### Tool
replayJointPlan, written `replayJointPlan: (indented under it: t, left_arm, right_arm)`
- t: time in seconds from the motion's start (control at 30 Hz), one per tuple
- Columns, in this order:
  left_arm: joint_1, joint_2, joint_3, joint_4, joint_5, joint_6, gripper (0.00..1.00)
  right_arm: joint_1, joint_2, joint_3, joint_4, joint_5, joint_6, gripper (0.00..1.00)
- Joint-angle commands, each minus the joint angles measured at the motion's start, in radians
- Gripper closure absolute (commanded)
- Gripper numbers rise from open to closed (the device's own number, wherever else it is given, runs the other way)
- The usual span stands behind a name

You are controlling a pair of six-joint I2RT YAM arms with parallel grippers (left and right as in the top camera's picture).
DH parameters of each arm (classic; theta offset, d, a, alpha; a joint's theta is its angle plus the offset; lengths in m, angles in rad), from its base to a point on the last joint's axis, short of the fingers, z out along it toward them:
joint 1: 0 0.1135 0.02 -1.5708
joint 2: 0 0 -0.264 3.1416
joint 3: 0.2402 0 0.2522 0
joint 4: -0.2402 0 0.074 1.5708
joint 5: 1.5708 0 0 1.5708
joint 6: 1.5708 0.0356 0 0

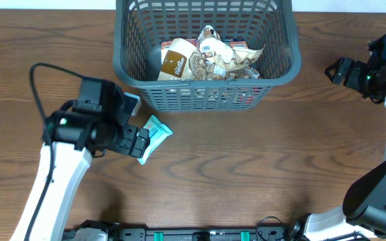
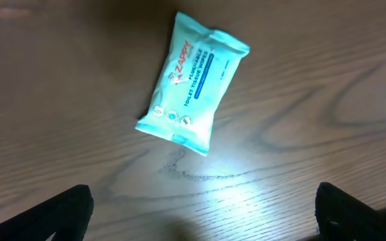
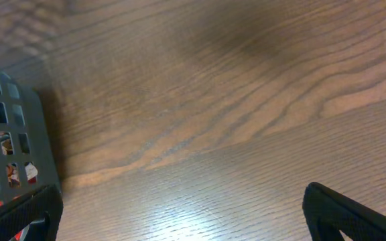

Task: Pack container
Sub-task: 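Move the left gripper over the blue ZAPPY wipes pack, then lower the left gripper and close it on the wipes pack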

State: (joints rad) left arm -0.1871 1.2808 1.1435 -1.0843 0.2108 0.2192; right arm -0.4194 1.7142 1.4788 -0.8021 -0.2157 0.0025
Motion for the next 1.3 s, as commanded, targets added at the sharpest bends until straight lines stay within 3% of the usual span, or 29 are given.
replayJointPlan:
  t: [0.0, 0.23, 0.43, 0.77, 1.27]
  left_arm:
    - [-0.006, 0.058, 0.019, 0.014, 0.006, 0.043, 0.01]
    - [-0.029, 0.119, 0.019, 0.084, -0.001, 0.043, 0.01]
    - [-0.083, 0.118, -0.005, 0.114, -0.117, 0.030, 0.01]
    - [-0.121, 0.118, -0.121, 0.220, -0.118, -0.062, 0.02]
    - [-0.120, 0.118, -0.289, 0.381, -0.118, -0.088, 0.01]
  right_arm:
    - [0.014, 0.005, -0.005, 0.001, 0.002, -0.018, 0.01]
    - [0.027, 0.005, -0.005, 0.002, 0.002, -0.018, 0.01]
    - [0.028, 0.005, -0.005, 0.002, 0.002, -0.018, 0.01]
    - [0.028, 0.005, -0.005, 0.002, 0.002, -0.018, 0.01]
    - [0.029, 0.005, -0.005, -0.003, 0.002, -0.018, 0.01]
